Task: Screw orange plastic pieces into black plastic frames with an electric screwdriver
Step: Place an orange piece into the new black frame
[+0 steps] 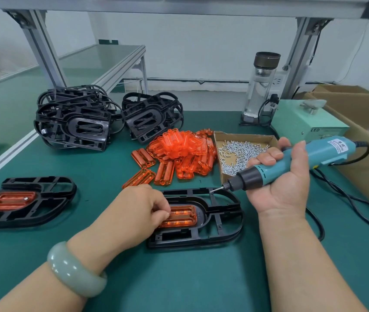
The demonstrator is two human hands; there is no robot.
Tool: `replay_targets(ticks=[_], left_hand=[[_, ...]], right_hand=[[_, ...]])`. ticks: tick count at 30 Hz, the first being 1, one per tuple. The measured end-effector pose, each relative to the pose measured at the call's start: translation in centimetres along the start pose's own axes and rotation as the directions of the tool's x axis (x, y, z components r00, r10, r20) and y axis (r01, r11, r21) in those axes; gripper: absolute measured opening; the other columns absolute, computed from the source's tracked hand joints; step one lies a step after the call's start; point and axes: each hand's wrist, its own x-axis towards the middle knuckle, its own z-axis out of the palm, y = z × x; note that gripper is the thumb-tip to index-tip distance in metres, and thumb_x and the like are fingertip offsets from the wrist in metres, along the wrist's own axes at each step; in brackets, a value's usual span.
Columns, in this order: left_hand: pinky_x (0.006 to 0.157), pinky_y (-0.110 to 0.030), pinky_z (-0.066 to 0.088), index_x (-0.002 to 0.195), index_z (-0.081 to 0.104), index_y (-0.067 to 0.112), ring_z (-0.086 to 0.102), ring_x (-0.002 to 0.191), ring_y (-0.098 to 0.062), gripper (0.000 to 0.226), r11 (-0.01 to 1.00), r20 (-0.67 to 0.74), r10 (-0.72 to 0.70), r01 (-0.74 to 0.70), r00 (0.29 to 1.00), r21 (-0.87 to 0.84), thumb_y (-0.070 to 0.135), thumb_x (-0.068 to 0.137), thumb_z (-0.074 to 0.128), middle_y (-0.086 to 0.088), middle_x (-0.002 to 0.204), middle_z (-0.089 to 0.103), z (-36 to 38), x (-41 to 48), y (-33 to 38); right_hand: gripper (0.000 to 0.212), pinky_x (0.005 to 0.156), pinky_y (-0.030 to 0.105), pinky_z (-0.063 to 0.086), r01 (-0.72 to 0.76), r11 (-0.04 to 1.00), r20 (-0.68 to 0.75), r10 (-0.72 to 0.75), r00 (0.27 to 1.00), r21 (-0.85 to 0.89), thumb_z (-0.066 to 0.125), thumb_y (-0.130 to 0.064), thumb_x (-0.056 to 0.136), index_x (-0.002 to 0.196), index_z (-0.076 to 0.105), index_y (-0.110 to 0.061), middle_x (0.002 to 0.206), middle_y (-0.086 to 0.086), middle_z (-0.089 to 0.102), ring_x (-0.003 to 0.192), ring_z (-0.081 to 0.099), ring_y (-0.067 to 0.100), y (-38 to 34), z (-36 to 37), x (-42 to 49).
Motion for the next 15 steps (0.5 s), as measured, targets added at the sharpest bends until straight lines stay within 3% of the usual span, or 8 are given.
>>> replay_targets(ticks=[5,9,12,15], left_hand=[[0.079,-0.021,0.043,0.099,0.071,0.035,0.051,0.083,-0.005,0.017,0.996,0.13,-0.002,-0.009,0.991,0.087,0.027,0.088,0.062,0.014,0.09,0.051,-0.3,0.4,0.7],[0.088,-0.031,0.046,0.111,0.065,0.036,0.055,0.101,-0.015,0.025,0.945,0.222,-0.003,-0.07,0.975,0.319,0.024,0.09,0.057,0.009,0.101,0.046,-0.6,1.1,2.1],[0.083,-0.03,0.049,0.103,0.068,0.03,0.058,0.097,-0.018,0.019,0.89,0.294,-0.001,-0.133,0.956,0.435,0.022,0.09,0.056,0.006,0.103,0.053,-1.0,1.7,3.3],[0.075,-0.028,0.048,0.083,0.068,0.027,0.06,0.083,-0.014,0.018,0.947,0.257,0.063,-0.139,0.964,0.289,0.03,0.09,0.052,0.011,0.084,0.064,-2.0,2.9,4.0]], right_hand=[[0.021,0.054,0.018,0.042,0.0,1.0,0.008,0.0,1.0,-0.011,0.061,-0.039,0.078,0.088,0.056,-0.022,0.058,-0.012,0.048,0.047,0.045,0.002,0.0,0.0,-0.1],[0.02,0.054,0.019,0.043,-0.001,1.0,0.014,0.001,1.0,-0.012,0.061,-0.037,0.078,0.089,0.055,-0.022,0.059,-0.011,0.048,0.047,0.046,0.003,0.1,0.1,-0.1],[0.02,0.054,0.019,0.043,0.005,1.0,0.013,-0.004,1.0,-0.01,0.061,-0.037,0.079,0.09,0.055,-0.022,0.059,-0.011,0.047,0.047,0.045,0.003,0.0,0.1,-0.1],[0.02,0.054,0.019,0.043,0.012,1.0,0.017,-0.012,1.0,0.011,0.061,-0.037,0.079,0.091,0.056,-0.022,0.059,-0.011,0.047,0.048,0.045,0.003,-0.3,0.0,0.0]])
